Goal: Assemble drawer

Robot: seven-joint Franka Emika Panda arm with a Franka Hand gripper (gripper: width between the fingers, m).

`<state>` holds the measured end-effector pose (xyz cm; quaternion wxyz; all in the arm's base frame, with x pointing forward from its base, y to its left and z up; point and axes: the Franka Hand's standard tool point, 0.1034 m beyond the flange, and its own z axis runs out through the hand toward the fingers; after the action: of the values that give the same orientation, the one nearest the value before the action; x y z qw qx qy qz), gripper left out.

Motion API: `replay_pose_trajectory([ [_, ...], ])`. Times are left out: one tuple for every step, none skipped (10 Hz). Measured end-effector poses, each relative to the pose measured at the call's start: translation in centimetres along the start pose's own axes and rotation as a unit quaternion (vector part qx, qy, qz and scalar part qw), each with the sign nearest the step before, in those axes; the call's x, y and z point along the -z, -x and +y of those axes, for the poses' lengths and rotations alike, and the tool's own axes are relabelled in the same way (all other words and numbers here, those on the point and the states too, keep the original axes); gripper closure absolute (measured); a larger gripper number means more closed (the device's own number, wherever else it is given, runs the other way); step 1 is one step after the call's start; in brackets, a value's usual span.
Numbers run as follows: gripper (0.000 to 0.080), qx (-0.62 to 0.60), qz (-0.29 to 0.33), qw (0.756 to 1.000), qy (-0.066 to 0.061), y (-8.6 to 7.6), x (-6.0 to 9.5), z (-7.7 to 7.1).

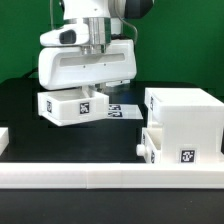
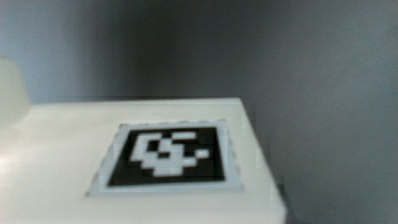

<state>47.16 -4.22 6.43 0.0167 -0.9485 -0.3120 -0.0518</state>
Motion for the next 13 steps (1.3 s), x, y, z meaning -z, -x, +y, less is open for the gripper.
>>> replay_pose_trajectory([
  [0.0758, 0.035, -0.006, 0.999, -0.004, -1.3, 0.2, 0.5],
  [0.0758, 0.097, -0.009, 0.995, -0.001, -2.4, 0.3, 0.9],
  [0.0758, 0.136, -0.013, 0.991, -0.003, -2.8, 0.3, 1.1],
  [0.0758, 0.158, -0.015, 0.987, -0.005, -2.7, 0.2, 1.0],
  [0.0758, 0.198, -0.015, 0.98, -0.006, -2.6, 0.1, 1.0],
  [0.0758, 0.229, -0.015, 0.973, -0.007, -2.6, 0.1, 1.1],
  [0.0758, 0.265, -0.015, 0.964, -0.007, -2.5, 0.1, 1.2],
  [0.0757, 0.343, -0.015, 0.939, -0.007, -2.4, -0.1, 1.7],
  [0.0757, 0.374, -0.018, 0.927, -0.012, -2.9, -0.2, 2.0],
  [0.0757, 0.397, -0.025, 0.917, -0.02, -3.7, -0.2, 2.5],
  [0.0757, 0.4, -0.027, 0.916, -0.025, -4.7, -0.4, 2.9],
  [0.0757, 0.404, -0.027, 0.914, -0.027, -5.6, -0.4, 3.1],
  [0.0757, 0.409, -0.027, 0.912, -0.027, -6.3, -0.4, 3.1],
])
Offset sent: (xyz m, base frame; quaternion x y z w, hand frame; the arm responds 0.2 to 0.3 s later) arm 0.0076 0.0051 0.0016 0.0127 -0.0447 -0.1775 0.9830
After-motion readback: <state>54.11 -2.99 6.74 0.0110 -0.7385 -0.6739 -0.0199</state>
